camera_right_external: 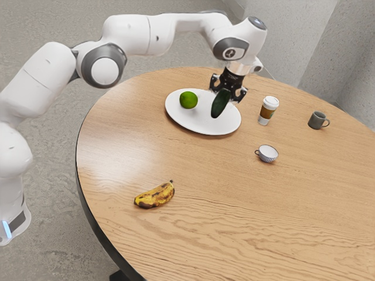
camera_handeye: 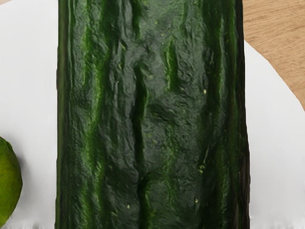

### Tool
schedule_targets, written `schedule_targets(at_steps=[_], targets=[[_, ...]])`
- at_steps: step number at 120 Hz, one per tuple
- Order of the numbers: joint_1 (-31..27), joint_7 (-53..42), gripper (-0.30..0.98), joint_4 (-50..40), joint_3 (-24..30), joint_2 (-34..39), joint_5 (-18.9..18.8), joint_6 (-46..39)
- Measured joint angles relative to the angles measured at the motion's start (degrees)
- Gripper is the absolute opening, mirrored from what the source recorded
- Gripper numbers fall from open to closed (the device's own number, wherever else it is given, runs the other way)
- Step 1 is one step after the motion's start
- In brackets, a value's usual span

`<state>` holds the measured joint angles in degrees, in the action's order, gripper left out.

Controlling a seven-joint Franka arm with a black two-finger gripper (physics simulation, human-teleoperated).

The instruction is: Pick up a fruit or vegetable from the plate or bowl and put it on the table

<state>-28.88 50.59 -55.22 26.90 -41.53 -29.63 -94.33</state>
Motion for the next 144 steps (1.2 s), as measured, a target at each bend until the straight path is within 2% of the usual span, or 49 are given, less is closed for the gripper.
schedule_targets(at_steps=[24,43,76,88,90,101,111,125,144], targets=[[4.33,1.31,0.14,5.71,7.69,0.95,0.72,4.12],[11.42,3.27,0.14,7.22,11.9,0.92,1.15,4.62],[23.77,7.15,0.14,6.95,12.6,-1.47,2.0,1.84],[25.6,8.38,0.14,6.8,12.5,-3.75,2.09,0.14],[25.66,8.55,0.15,6.79,12.49,-3.88,2.09,-0.08],[25.59,9.42,0.4,5.96,11.67,-3.91,2.76,-1.89],[26.23,10.07,0.53,5.37,11.26,-3.71,1.75,-3.31],[26.77,10.8,0.62,5.14,12.08,-3.45,1.09,-5.15],[26.85,11.58,0.66,5.11,12.36,-3.44,1.01,-6.48]])
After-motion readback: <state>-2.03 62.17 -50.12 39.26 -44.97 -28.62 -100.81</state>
